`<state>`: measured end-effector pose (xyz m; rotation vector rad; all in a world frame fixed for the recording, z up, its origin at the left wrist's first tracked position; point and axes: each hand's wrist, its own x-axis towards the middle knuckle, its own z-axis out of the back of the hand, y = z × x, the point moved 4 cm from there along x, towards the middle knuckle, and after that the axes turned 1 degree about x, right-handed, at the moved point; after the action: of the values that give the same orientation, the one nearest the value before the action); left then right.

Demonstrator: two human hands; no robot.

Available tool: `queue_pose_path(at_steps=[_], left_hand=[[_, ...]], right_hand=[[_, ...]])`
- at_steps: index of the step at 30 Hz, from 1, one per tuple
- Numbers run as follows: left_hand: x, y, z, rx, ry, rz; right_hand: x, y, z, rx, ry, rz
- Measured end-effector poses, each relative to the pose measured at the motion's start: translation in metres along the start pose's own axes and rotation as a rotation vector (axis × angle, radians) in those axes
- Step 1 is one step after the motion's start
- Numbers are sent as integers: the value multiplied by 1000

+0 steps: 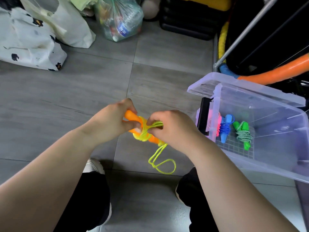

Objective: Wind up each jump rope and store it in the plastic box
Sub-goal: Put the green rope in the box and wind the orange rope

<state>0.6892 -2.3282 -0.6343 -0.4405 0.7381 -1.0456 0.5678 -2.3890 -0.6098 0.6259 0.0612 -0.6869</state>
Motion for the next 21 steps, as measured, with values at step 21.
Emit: queue_pose_path(at_steps=[21], left_hand=[[3,-3,6,-1372,6,163]], right_hand=[[14,-16,-40,1120,106,-252]])
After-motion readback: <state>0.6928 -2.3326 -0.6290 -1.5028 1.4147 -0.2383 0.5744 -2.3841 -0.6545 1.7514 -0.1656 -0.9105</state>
